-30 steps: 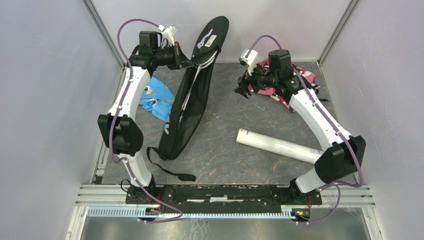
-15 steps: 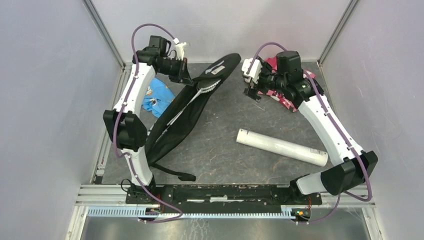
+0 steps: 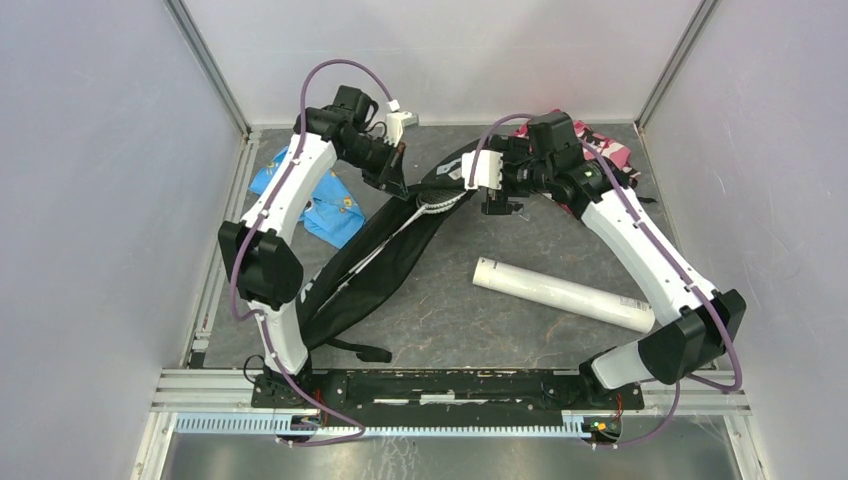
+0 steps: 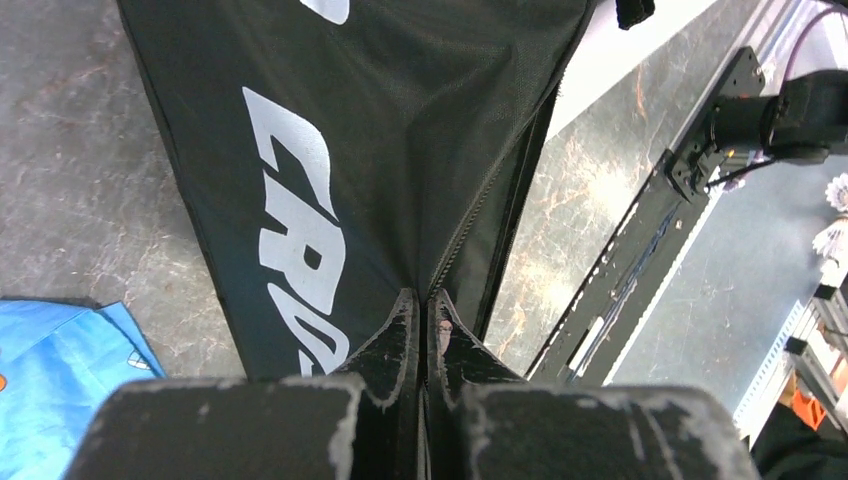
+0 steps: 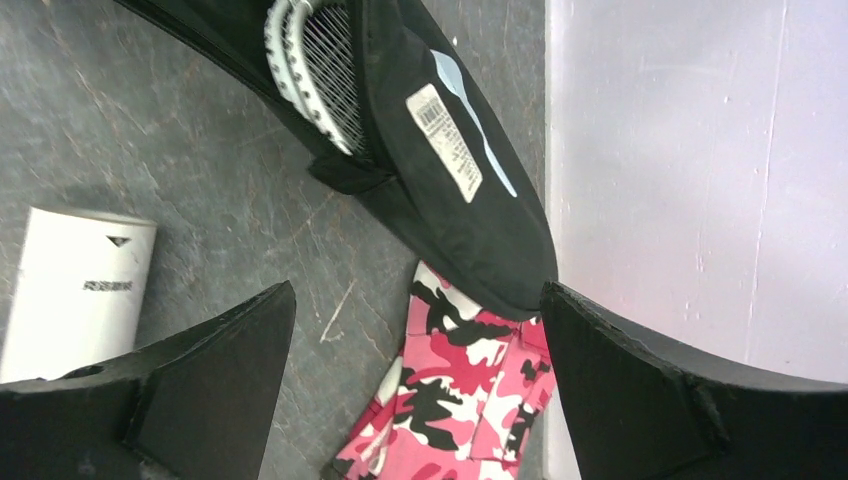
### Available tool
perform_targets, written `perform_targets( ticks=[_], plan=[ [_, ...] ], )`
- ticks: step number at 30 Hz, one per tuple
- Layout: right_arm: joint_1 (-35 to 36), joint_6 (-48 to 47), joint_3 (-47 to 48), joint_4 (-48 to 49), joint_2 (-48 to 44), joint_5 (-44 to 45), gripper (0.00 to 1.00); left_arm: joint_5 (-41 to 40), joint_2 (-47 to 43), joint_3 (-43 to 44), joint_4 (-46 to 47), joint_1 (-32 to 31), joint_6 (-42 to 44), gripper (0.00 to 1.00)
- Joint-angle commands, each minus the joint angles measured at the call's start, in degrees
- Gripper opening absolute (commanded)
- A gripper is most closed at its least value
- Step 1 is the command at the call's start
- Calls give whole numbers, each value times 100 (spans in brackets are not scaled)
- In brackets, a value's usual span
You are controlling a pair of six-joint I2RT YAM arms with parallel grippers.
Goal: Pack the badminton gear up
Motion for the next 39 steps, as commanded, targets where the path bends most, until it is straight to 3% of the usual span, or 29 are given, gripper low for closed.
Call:
perform_targets(
  ticks=[1,15,27,36,39],
  plan=[
    [51,-650,136,-120,129,536,98,211,-501,31,-181,-190,374,2],
    [260,-1289,81,-372,800,1243,95,364,-515,5,-417,-437,578,2],
    [274,-1341,-432,116,1075,1534,71,485,-265,257,-711,-437,873,2],
    [270,-1287,-480,48,936,1346,40,215,-156,318,-701,-435,1000,2],
    [234,-1243,-461,-136,827,1117,36,-42,-104,391,-628,-427,1037,2]
  ],
)
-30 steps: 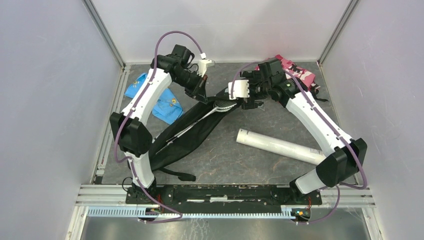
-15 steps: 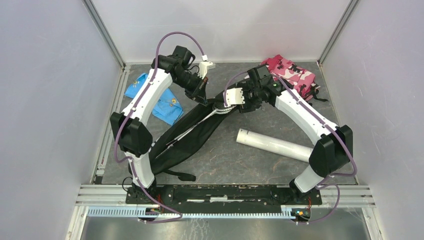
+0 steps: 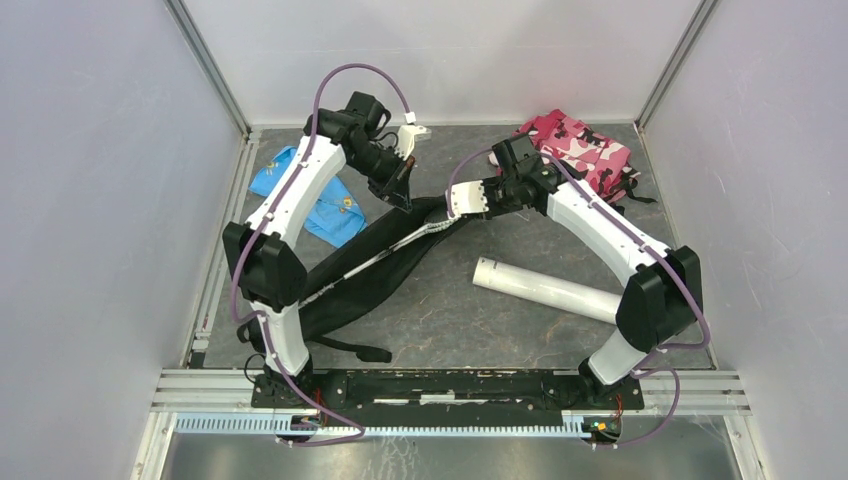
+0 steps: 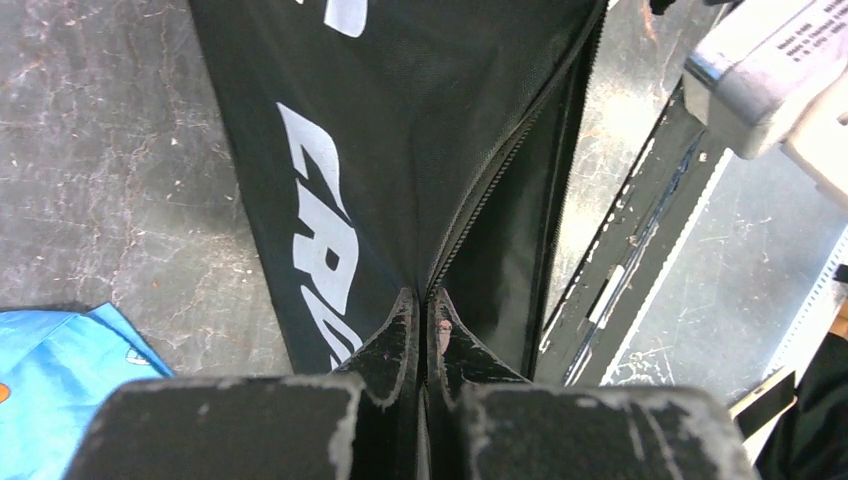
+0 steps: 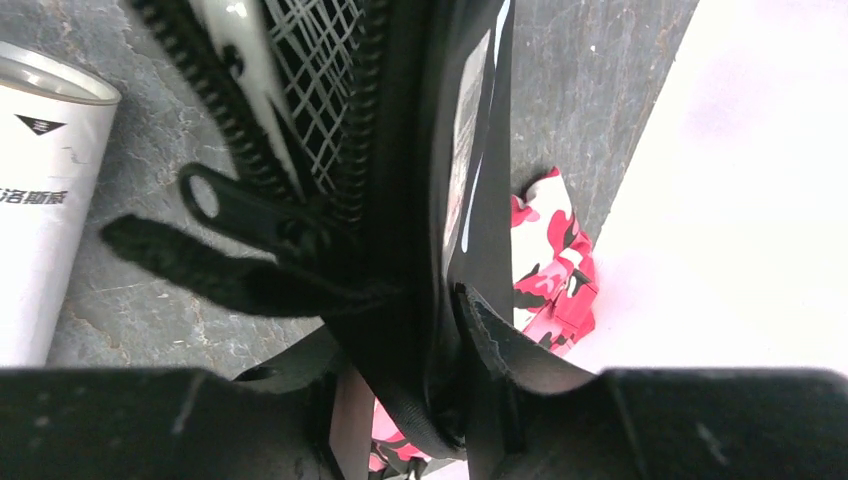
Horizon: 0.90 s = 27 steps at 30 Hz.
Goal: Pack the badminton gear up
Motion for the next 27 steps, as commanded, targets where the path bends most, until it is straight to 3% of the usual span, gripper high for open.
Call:
perform_targets(
  ticks=[1,7,13,19,24,27],
  plan=[
    [-41,84,-2,-183,-287,-413,35,-67,-16,406,38,-3,257,3],
    [-177,248,146,-724,-452,-983,30,-581,64,476,386,28,257,12],
    [-242,478,103,-1043,-419,-1465,25,-409,142,562,806,30,19,23],
    [-426,645,101,-1096,-306,-1910,2,-311,119,590,1160,33,-192,33],
    [-651,868,363,-1149,-196,-2404,0,-126,-107,421,1464,33,-454,45],
    [-793,1047,556,-1199,-131,-2710,0,-7,-537,-176,2134,32,-830,55]
  ],
)
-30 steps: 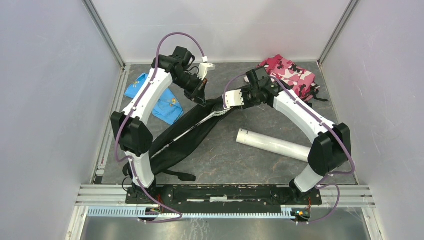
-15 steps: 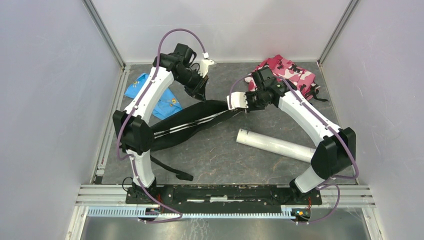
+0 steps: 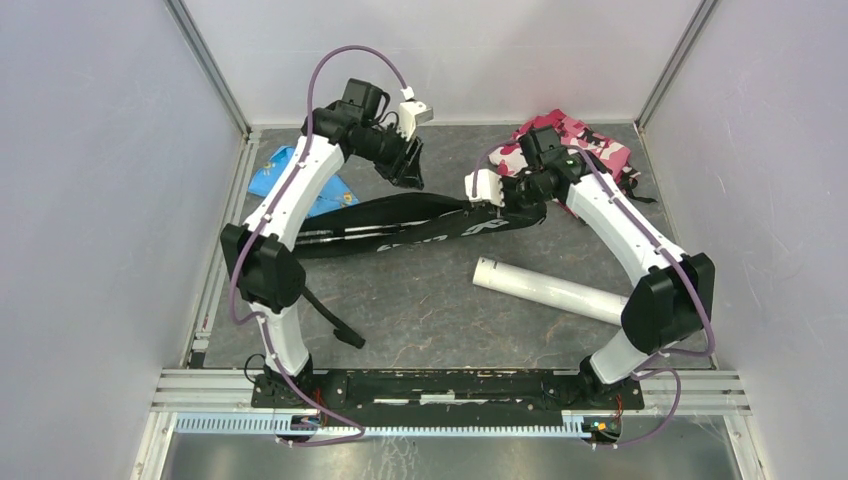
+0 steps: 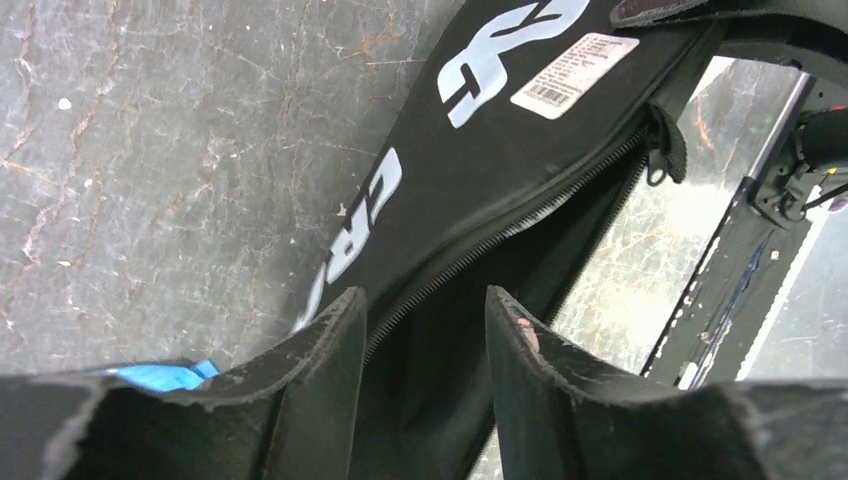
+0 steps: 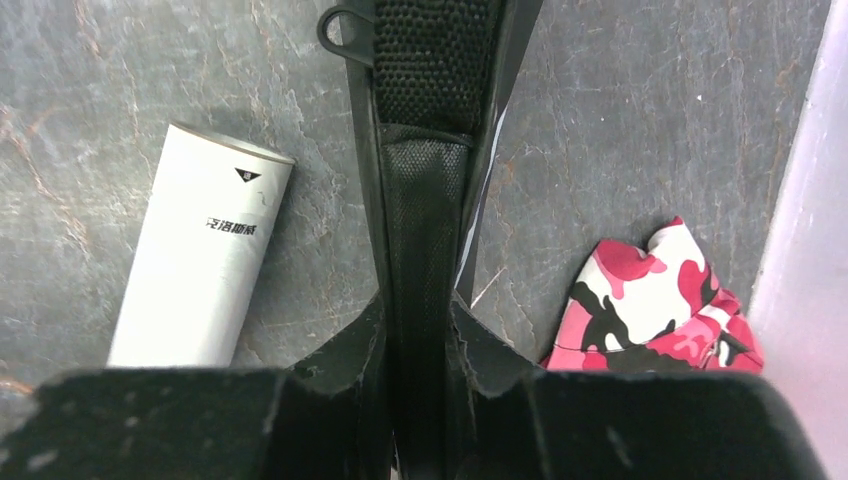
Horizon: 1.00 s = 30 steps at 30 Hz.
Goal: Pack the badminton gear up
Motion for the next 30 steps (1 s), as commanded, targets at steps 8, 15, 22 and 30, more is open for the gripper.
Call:
perform_targets(
  ticks=[8,15,22,30],
  plan=[
    [-222,882,575,-100,224,-1246,0,243,-1950,-2624,3528,-199,-1948,75],
    [-242,1098,639,-15,331,-1370,0,-202,-2135,-3195,4143,-698,-1738,78],
    [-258,1126,628,-34,337,-1520,0,-181,-1967,-3265,4187,-997,-1178,70],
    [-261,1106,584,-7,364,-1551,0,-912,-1899,-3435,4380,-1420,-779,68]
  ],
)
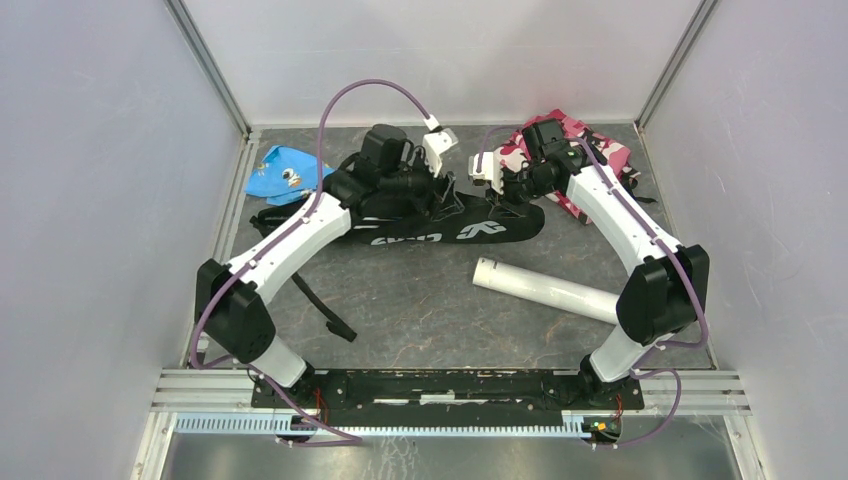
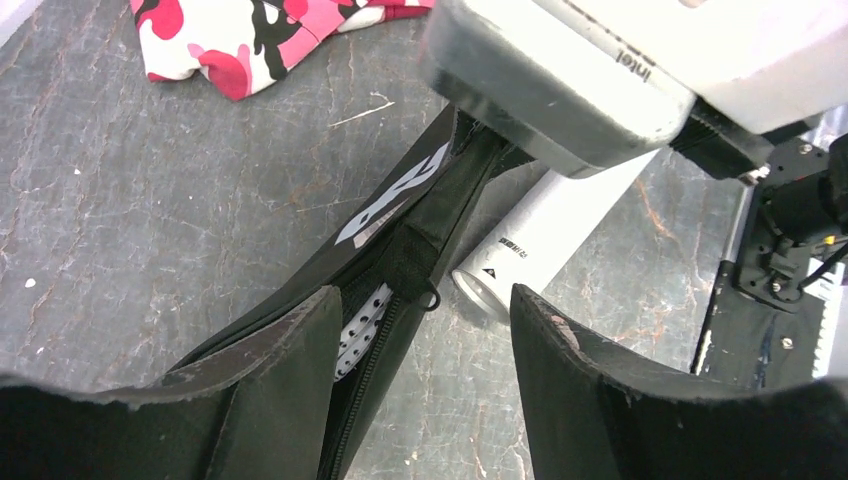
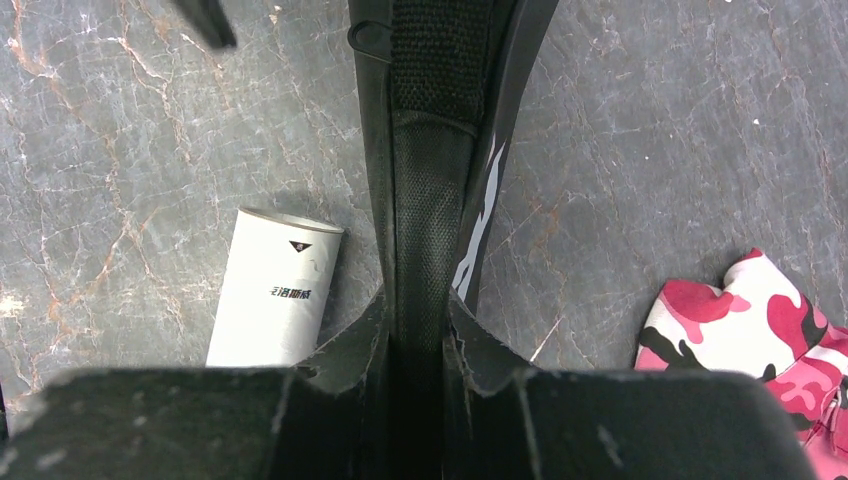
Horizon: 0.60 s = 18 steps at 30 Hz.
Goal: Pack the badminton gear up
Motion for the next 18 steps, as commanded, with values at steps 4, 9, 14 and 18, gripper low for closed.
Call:
perform_targets(
  ticks=[4,9,14,18],
  plan=[
    [-28,46,162,116,30,-402,0,-1075,118,-153,498,-430,588,66],
    [-37,20,125,123,8,-384,0,-1333,227,-164,527,-555,662,62],
    [-47,7,91,142,-4,-375,0,-1487,276,-186,641,-569,644,55],
    [-53,2,94,146,-6,-373,0,-1484,332,-165,652,-569,640,51]
  ],
)
